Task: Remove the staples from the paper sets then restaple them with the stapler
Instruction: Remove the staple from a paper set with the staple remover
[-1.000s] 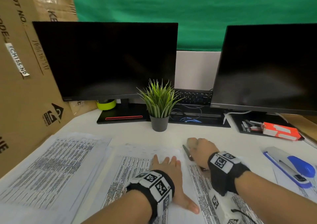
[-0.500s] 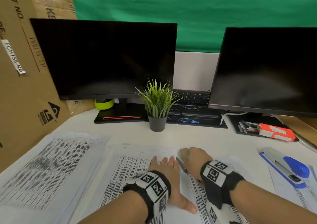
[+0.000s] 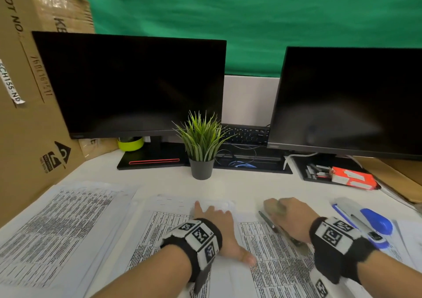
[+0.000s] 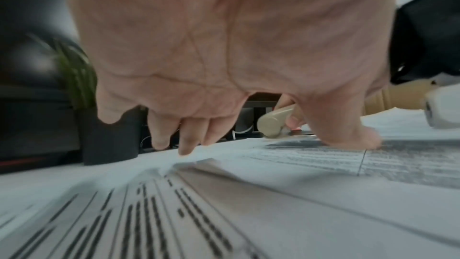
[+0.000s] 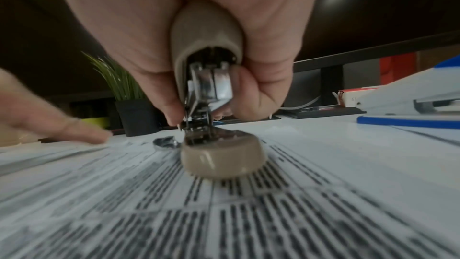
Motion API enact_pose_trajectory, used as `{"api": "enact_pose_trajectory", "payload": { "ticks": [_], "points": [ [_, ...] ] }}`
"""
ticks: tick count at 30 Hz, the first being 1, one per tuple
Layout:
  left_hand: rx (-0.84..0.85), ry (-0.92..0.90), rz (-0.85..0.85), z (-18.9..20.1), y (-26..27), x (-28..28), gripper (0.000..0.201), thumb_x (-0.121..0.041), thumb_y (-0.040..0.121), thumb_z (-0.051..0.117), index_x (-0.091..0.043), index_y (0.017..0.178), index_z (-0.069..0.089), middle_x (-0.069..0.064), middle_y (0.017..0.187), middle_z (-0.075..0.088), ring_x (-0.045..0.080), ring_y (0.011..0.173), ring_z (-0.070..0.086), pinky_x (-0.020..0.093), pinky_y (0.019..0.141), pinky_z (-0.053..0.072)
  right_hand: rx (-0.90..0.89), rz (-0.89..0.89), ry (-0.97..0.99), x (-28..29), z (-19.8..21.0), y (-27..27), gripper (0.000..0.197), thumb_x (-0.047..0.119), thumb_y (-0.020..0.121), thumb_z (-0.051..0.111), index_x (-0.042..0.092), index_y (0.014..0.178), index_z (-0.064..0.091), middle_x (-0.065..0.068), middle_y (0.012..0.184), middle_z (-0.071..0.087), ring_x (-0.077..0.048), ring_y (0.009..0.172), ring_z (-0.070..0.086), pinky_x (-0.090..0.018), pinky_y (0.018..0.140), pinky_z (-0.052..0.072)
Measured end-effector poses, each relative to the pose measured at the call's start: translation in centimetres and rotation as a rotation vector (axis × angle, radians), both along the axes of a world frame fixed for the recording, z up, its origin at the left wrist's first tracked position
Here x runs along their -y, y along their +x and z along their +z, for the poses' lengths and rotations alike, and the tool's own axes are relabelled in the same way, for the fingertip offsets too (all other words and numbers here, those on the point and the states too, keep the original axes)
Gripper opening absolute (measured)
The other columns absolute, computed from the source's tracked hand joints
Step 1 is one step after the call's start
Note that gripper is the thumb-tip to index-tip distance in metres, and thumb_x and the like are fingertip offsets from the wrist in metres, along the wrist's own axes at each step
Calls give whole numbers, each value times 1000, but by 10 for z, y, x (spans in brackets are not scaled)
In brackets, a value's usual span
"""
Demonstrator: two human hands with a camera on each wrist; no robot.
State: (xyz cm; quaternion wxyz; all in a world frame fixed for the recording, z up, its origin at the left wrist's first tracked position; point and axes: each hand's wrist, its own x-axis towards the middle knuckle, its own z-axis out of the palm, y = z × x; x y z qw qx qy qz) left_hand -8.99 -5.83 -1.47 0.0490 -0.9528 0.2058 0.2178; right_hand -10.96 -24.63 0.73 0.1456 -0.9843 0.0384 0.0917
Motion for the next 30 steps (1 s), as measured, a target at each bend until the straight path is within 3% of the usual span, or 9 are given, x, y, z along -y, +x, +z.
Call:
{"api": "enact_pose_trajectory", "payload": {
  "ticks": [3,7,10,13,16,21,25,30],
  "points": [
    [27,-71,-46,4,3,9,124,-84,65,58,-20,155,2,-1,163,1,26,150,-3,60,115,-10,-33,3,-49,5,-8,-6,19,27,98,40,17,107,54,-5,115,60,-21,105,58,-27,88,45],
    [-75,-28,-152,-1,6,21,126,-78,67,64,-25,154,-10,-6,162,-11,22,150,-9,57,115,-12,-30,-68,-47,9,-26,8,19,28,94,39,16,100,53,-3,100,60,-22,98,61,-28,80,46],
    [-114,40,-192,-9,9,25,126,-77,68,64,-26,154,-13,-5,162,-15,24,149,-10,59,115,-11,-24,-110,-54,8,-34,20,24,28,92,43,14,107,55,-4,104,61,-24,100,60,-27,78,44],
    [-108,60,-210,-10,10,28,126,-77,69,64,-24,154,-13,-3,162,-16,26,149,-9,59,115,-9,-28,-169,-54,3,-32,28,26,25,93,48,11,114,54,-7,115,61,-24,107,59,-29,86,47],
    [-100,75,-212,-10,8,29,127,-76,69,64,-23,153,-15,-3,162,-17,26,149,-11,59,115,-10,-23,-182,-58,1,-30,39,26,22,93,51,9,115,53,-7,118,61,-24,108,59,-27,84,46],
    [-96,82,-205,-11,9,31,128,-75,68,66,-22,153,-13,-2,162,-16,28,149,-11,61,115,-10,-9,-203,28,2,-30,50,25,27,93,49,10,111,55,-6,111,62,-23,100,60,-27,80,46],
    [-78,65,-205,-12,9,31,127,-75,68,66,-20,154,-10,1,163,-10,29,149,-7,63,114,-8,27,-182,81,11,-26,42,24,29,94,43,11,97,59,-4,96,63,-21,90,61,-27,75,45],
    [-70,66,-210,-10,8,31,127,-75,69,66,-19,154,-10,1,163,-12,30,149,-7,62,115,-8,-51,-90,-23,20,-19,33,23,27,93,47,12,106,58,-3,105,64,-18,95,61,-27,83,49]
  ]
}}
